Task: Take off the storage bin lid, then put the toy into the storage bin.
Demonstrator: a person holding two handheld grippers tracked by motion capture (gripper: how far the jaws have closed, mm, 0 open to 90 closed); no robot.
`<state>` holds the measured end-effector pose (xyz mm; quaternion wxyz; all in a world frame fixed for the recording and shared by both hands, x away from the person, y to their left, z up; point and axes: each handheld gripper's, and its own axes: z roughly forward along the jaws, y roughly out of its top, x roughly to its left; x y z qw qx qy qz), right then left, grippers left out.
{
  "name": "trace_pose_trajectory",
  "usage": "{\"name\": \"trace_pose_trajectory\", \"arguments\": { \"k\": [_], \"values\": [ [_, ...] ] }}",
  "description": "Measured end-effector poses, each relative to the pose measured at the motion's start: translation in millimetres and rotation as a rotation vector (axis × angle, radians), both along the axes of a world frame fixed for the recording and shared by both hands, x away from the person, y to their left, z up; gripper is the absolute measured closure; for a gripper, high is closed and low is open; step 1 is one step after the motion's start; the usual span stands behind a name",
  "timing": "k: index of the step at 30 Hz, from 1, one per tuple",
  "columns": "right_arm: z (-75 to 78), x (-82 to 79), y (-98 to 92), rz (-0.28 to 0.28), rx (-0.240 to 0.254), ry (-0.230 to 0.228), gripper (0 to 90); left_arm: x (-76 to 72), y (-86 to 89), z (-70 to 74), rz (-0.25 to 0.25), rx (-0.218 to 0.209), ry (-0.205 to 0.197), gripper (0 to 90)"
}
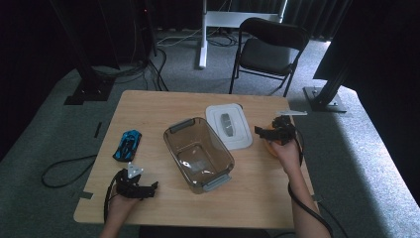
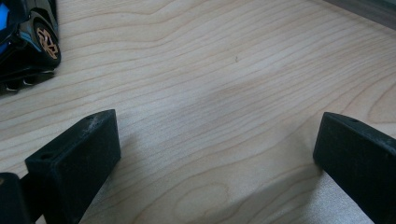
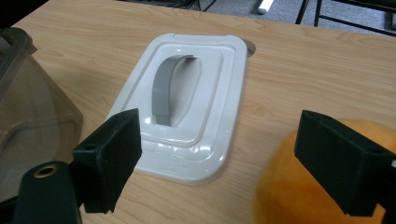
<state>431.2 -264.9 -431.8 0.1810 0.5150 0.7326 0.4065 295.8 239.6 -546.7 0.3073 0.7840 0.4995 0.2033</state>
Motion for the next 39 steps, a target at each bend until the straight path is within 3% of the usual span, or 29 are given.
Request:
{"name": "trace_pose_trajectory", "arguments": {
  "k": [13,26,39],
  "values": [
    [-1.2,-16.2,-37.7,-0.071,0.003,-0.008,15.0,0.0,0.0,0.0,0.000,0.000,0.000,1.1],
    [-14.1,-18.5,-69.8,-0.155,0.005,0.037,15.1,-0.3,0.1,0.0,0.002,0.001,-0.001,1.1],
    [-27.7,-17.7,-79.0,-0.187,0.010,0.084,15.1,-0.3,0.0,0.0,0.003,0.001,-0.001,1.1]
  ]
}}
